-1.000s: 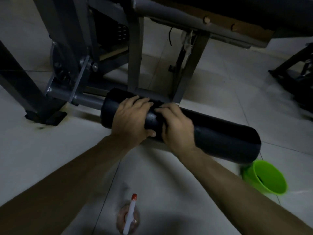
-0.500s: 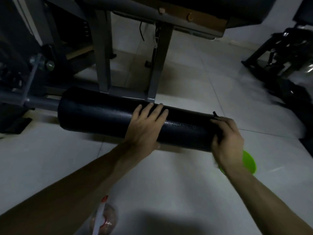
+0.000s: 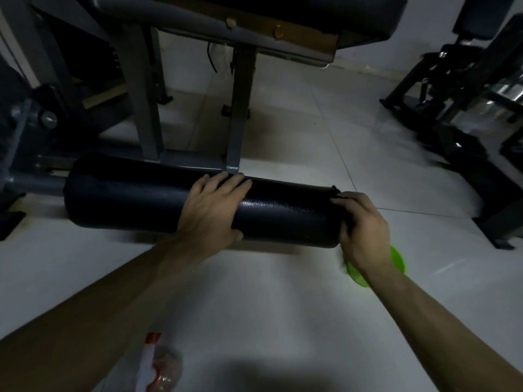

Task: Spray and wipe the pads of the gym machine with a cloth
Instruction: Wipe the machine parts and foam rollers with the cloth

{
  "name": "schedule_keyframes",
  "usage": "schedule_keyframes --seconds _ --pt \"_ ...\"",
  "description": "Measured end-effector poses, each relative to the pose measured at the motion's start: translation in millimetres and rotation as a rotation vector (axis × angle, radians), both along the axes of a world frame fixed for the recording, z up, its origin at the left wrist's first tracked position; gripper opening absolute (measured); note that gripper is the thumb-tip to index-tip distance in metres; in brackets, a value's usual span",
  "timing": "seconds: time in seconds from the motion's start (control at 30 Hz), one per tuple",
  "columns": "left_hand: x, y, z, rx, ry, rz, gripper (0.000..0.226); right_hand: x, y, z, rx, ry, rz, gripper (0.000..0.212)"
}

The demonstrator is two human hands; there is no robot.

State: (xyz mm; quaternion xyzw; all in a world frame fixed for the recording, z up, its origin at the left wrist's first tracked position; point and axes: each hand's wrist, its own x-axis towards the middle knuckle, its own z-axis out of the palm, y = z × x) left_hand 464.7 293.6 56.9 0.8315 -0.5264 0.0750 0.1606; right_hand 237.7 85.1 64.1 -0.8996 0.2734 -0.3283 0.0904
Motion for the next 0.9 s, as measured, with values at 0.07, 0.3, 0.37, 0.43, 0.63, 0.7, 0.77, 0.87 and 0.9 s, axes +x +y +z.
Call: schedule_keyframes --seconds 0.07,0.3,0.37,0.43,0.63,0.7,0.77,0.87,0.9 --pt "-0.4 8.9 8.4 -0.023 0.140 -0.036 0.096 4.1 14.0 10.8 0.096 -0.107 0.007 0.051" --pt "-53.7 88.2 34.9 -0.592 1.466 0.128 0.029 71.6 156.7 16.7 0.332 -0.072 0.588 0.052" --pt "-54.0 110.3 22.6 -0.647 1.813 0.216 0.046 91.0 192.0 8.0 0.375 0.080 0.689 0.064" --pt "-44.8 132.7 2.9 -0.726 1.934 0.366 0.051 98.1 211.7 -2.7 0.417 0.253 0.806 0.089" --pt "-22.4 198.4 -53.9 -1.028 1.918 0.971 0.058 60.7 217.8 -92.3 0.508 0.745 0.809 0.138" --pt "-25.3 207.3 -63.9 -1.025 1.893 1.034 0.053 53.1 232.9 -130.7 0.570 0.793 0.815 0.146" --pt "-27.7 208.5 -65.7 -0.991 1.881 1.069 0.051 54.5 251.0 -155.9 0.687 0.713 0.779 0.147" --pt "-26.0 208.1 -62.9 -1.006 1.879 1.083 0.051 63.8 276.1 -167.5 0.836 0.554 0.650 0.127" --pt "-25.1 208.5 -60.8 -1.024 1.880 1.078 0.053 66.1 282.8 -171.2 0.857 0.526 0.616 0.114"
